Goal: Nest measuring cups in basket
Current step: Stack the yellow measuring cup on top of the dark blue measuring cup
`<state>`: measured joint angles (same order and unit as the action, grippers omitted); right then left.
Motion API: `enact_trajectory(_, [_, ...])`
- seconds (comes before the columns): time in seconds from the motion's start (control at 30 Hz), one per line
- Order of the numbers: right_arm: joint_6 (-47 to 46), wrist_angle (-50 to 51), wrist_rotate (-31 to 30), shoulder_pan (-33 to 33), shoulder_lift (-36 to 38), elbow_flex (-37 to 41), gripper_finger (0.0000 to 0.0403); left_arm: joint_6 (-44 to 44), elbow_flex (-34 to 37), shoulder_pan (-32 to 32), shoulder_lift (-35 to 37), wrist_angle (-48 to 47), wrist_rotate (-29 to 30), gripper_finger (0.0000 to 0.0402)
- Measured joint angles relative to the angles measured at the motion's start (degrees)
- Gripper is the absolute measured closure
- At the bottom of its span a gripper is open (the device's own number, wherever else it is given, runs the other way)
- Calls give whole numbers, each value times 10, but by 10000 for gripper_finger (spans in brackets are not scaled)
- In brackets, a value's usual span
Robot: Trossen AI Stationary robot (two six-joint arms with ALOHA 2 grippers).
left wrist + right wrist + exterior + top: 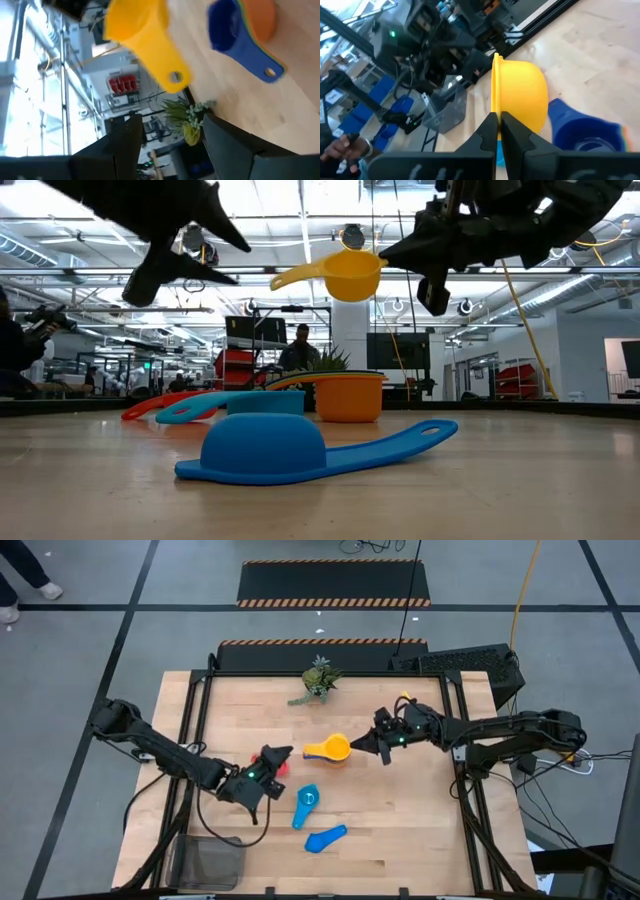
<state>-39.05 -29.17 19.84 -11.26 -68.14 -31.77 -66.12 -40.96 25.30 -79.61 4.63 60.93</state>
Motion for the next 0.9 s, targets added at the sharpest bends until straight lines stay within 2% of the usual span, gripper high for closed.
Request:
enact_trajectory(0.27, [-19, -2, 2, -8, 0, 0, 403, -25, 9, -4, 0, 0, -41, 187])
enact_trajectory(0.47, [-24, -13, 2, 0, 0, 0, 403, -70, 10, -14, 0, 6, -44, 187])
enact_trajectory(0.77, [-38, -63, 0, 23, 0, 0, 403, -252, 10, -2, 0, 148, -45, 187])
enact_trajectory(0.9, [-38, -66, -1, 31, 0, 0, 403, -283, 10, 4, 0, 163, -50, 187])
